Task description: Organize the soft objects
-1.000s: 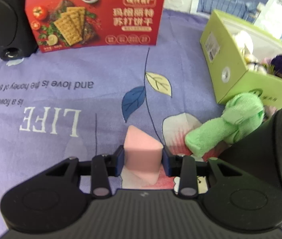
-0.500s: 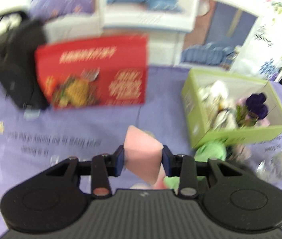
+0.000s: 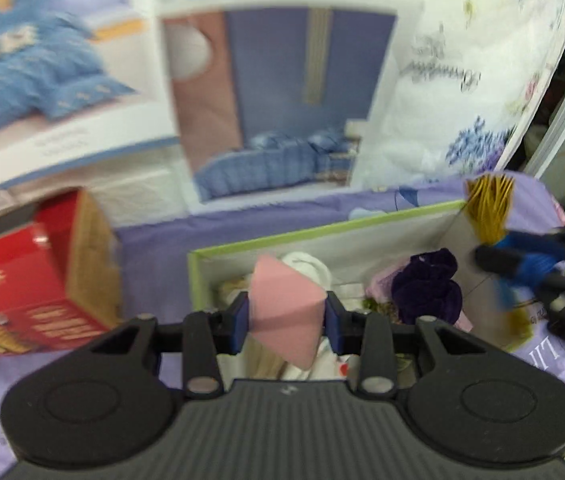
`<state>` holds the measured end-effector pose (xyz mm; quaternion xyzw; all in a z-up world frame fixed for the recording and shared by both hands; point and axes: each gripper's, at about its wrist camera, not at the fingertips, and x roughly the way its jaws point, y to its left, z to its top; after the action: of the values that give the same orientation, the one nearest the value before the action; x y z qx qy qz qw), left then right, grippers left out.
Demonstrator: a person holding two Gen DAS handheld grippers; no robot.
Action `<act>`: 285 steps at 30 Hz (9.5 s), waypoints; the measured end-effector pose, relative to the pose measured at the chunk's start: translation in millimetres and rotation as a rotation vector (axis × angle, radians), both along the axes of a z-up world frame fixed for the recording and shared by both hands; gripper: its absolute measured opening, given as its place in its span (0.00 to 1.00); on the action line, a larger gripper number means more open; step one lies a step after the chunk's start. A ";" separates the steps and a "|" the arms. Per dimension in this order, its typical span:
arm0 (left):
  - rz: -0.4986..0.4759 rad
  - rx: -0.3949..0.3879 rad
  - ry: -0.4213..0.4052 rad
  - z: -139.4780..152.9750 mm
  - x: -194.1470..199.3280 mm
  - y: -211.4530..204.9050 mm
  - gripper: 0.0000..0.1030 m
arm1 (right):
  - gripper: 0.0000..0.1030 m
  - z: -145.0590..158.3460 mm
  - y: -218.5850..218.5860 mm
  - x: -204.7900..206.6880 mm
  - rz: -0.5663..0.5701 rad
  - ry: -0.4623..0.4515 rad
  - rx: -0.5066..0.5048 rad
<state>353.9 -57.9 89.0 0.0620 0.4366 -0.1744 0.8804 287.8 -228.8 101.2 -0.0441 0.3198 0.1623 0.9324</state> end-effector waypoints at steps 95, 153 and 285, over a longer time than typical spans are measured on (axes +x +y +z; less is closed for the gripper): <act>0.252 -0.135 0.058 -119.1 -195.1 234.9 0.73 | 0.42 -120.4 111.6 -61.4 -0.408 0.153 0.002; -0.108 0.015 0.065 -74.1 -19.9 131.7 0.73 | 0.55 -84.8 -82.3 -256.3 -0.472 0.096 0.103; -0.142 0.138 0.211 -122.4 -26.0 100.0 0.47 | 0.67 -145.5 68.8 -236.7 0.052 0.185 -0.155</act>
<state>327.9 42.1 -33.4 0.1345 0.5322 -0.2114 0.8087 51.0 -160.0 -44.3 -0.1092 0.4149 0.1646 0.8881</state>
